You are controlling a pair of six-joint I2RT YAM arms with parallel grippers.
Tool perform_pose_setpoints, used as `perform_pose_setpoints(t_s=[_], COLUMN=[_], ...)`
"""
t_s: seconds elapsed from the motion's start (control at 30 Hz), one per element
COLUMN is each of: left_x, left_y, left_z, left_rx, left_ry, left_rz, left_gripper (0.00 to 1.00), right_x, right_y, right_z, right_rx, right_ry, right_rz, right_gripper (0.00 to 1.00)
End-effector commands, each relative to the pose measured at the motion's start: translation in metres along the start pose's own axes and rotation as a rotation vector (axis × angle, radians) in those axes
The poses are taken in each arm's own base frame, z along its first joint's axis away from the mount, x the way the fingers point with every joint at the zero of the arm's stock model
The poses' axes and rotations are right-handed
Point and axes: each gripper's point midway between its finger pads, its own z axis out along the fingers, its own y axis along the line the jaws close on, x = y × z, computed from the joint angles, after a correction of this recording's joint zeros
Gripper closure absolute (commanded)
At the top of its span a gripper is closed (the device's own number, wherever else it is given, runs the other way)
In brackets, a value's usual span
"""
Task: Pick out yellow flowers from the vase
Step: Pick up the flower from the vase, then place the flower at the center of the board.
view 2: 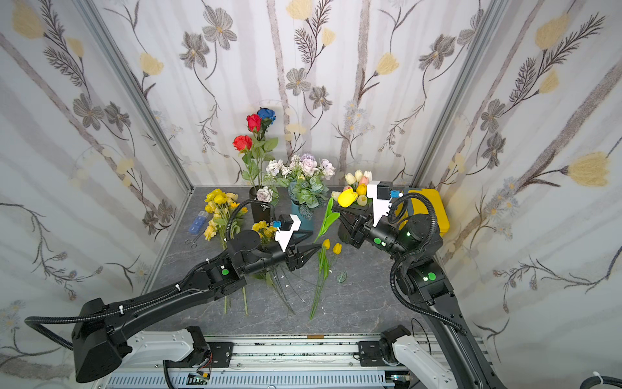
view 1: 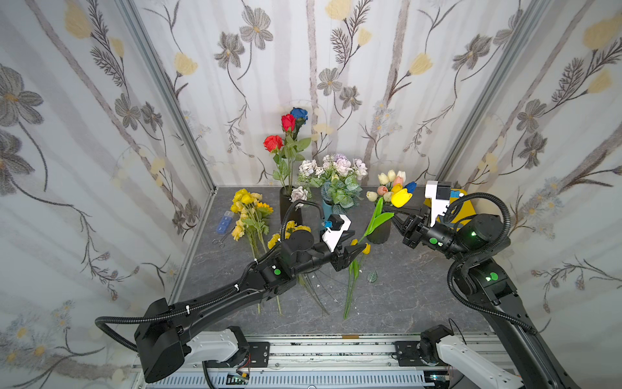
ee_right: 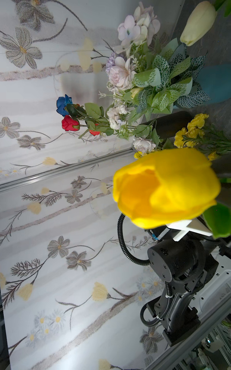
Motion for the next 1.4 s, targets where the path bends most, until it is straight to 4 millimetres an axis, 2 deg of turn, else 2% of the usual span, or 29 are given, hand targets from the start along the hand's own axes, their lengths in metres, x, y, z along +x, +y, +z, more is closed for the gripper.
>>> perform_pose_setpoints(t_s=[0.0, 0.07, 0.23, 0.33, 0.37, 0.4, 0.47, 0.5, 0.6, 0.67, 0.73, 0.83, 0.93, 1.07, 1.17, 1.37], left_x=[-0.005, -0.002, 0.003, 0.009, 0.012, 0.016, 0.020, 0.023, 0.030, 0.038, 0.049, 0.081, 0.127, 0.191, 0.219, 0.247], left_y=[-0.009, -0.008, -0.009, -0.008, -0.006, -0.004, -0.001, -0.001, 0.002, 0.007, 0.016, 0.024, 0.024, 0.019, 0.017, 0.022], left_z=[0.001, -0.001, -0.003, -0.001, 0.000, 0.000, -0.003, -0.005, -0.010, -0.012, -0.014, -0.016, -0.023, -0.035, -0.035, -0.010], left_rx=[0.052, 0.047, 0.053, 0.042, 0.026, 0.011, -0.009, -0.013, -0.039, -0.072, -0.132, -0.192, -0.230, -0.286, -0.314, -0.393], left_ry=[-0.019, -0.014, -0.005, 0.011, 0.020, 0.027, 0.030, 0.029, 0.036, 0.052, 0.094, 0.205, 0.353, 0.546, 0.604, 0.651], left_rz=[0.017, 0.015, 0.008, -0.001, -0.005, -0.011, -0.029, -0.042, -0.081, -0.107, -0.150, -0.219, -0.284, -0.401, -0.497, -0.588], left_gripper=[0.59, 0.64, 0.88, 0.98, 1.00, 1.00, 1.00, 1.00, 1.00, 1.00, 1.00, 1.00, 1.00, 1.00, 1.00, 1.00], right_x=[-0.010, -0.008, -0.005, -0.003, -0.004, -0.003, -0.003, -0.002, -0.002, -0.002, -0.005, -0.015, -0.025, -0.031, -0.032, -0.024], right_y=[0.001, -0.002, -0.011, -0.013, -0.013, -0.015, -0.018, -0.020, -0.026, -0.028, -0.033, -0.051, -0.071, -0.078, -0.076, -0.080], right_z=[0.003, 0.005, 0.009, 0.009, 0.008, 0.008, 0.005, 0.004, -0.002, -0.008, -0.018, -0.044, -0.078, -0.108, -0.115, -0.106], right_rx=[0.009, 0.016, 0.046, 0.048, 0.054, 0.062, 0.085, 0.100, 0.154, 0.180, 0.247, 0.431, 0.643, 0.773, 0.783, 0.758], right_ry=[-0.052, -0.052, -0.046, -0.053, -0.062, -0.065, -0.069, -0.068, -0.080, -0.088, -0.098, -0.148, -0.212, -0.277, -0.304, -0.280], right_rz=[-0.048, -0.043, -0.032, -0.029, -0.029, -0.028, -0.033, -0.036, -0.053, -0.076, -0.106, -0.162, -0.195, -0.228, -0.233, -0.207], right_gripper=[1.00, 1.00, 1.00, 1.00, 0.97, 0.91, 0.86, 0.79, 0.49, 0.39, 0.32, 0.28, 0.28, 0.29, 0.31, 0.31])
